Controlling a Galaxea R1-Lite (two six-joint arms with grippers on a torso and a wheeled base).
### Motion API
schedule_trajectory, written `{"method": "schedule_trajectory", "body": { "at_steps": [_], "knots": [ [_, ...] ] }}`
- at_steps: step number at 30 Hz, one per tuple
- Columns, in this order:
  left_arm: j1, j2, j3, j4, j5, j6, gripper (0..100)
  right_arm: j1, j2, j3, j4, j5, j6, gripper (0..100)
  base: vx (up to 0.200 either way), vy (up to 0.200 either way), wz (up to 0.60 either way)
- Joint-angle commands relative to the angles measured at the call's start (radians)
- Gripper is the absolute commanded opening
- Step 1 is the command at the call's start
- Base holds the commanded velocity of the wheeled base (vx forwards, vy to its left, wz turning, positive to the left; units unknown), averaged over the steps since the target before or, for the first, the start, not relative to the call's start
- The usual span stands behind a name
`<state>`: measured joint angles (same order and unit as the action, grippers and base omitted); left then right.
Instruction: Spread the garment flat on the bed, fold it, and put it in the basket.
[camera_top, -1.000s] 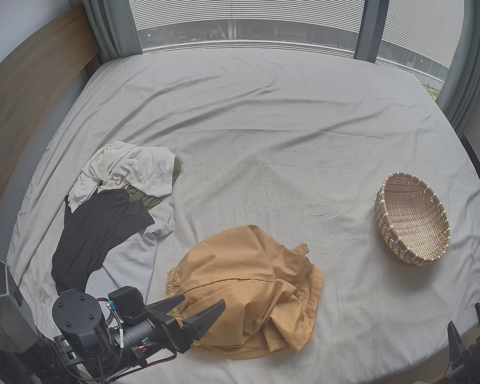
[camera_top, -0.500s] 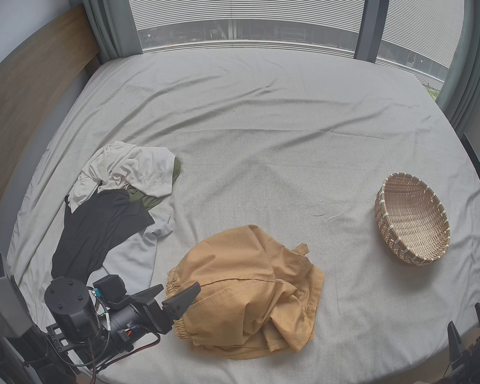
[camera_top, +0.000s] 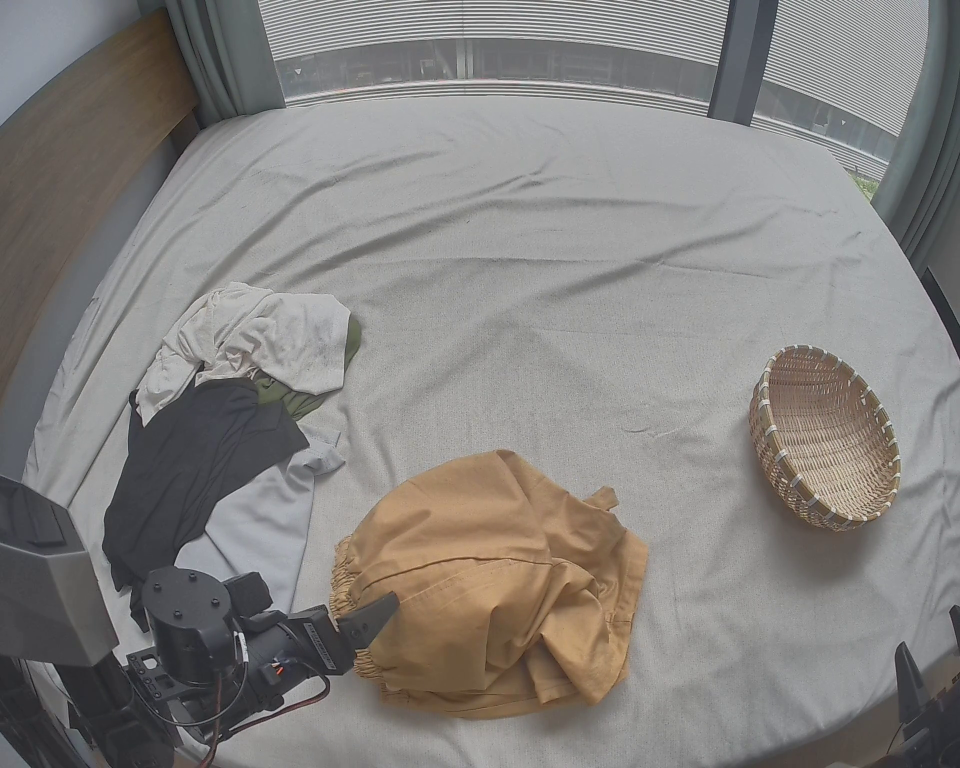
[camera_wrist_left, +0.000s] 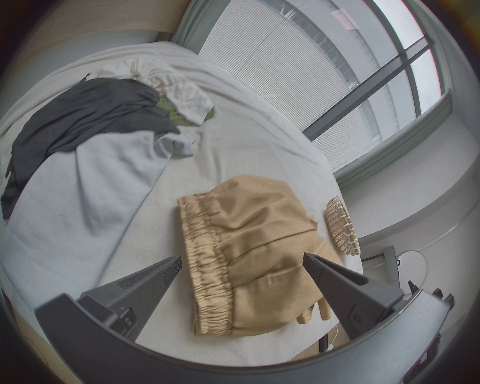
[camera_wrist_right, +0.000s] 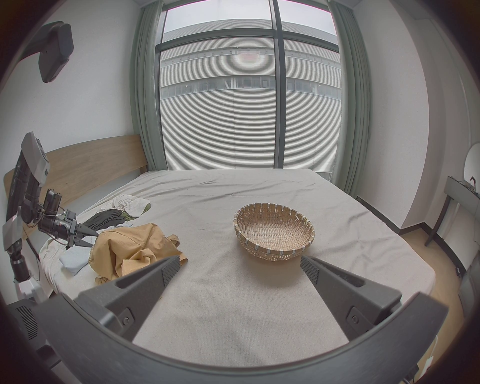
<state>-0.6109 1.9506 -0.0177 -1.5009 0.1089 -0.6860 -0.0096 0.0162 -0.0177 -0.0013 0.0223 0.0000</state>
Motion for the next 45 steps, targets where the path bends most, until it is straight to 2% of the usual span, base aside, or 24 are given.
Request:
{"method": "schedule_trajectory", "body": {
  "at_steps": [1, 15, 18, 25, 32, 37, 45],
  "knots": [
    [-0.003, 0.031, 0.018, 0.008, -0.002, -0.018, 100, 0.000, -0.015, 0.016, 0.000, 0.001, 0.000, 100, 0.000, 0.000, 0.00],
    [-0.003, 0.106, -0.038, -0.053, -0.014, -0.026, 100, -0.001, -0.015, 0.016, -0.002, 0.001, -0.005, 100, 0.000, 0.000, 0.00],
    [-0.009, 0.099, -0.067, -0.053, -0.014, -0.067, 100, 0.000, -0.015, 0.016, 0.000, 0.001, -0.003, 100, 0.000, 0.000, 0.00],
    [-0.021, 0.090, -0.071, -0.055, -0.014, -0.089, 100, -0.001, -0.015, 0.016, 0.000, 0.001, -0.003, 100, 0.000, 0.000, 0.00],
    [-0.023, -0.015, -0.122, -0.053, -0.020, -0.118, 100, -0.001, -0.015, 0.018, 0.000, -0.001, -0.003, 100, 0.000, 0.000, 0.00],
    [-0.018, -0.035, -0.130, -0.053, -0.064, -0.122, 100, -0.001, -0.015, 0.016, 0.000, -0.001, -0.003, 100, 0.000, 0.000, 0.00],
    [-0.021, -0.025, -0.114, -0.053, -0.069, -0.115, 100, -0.001, -0.013, 0.016, 0.000, -0.001, -0.003, 100, 0.000, 0.000, 0.00]
  ]
}}
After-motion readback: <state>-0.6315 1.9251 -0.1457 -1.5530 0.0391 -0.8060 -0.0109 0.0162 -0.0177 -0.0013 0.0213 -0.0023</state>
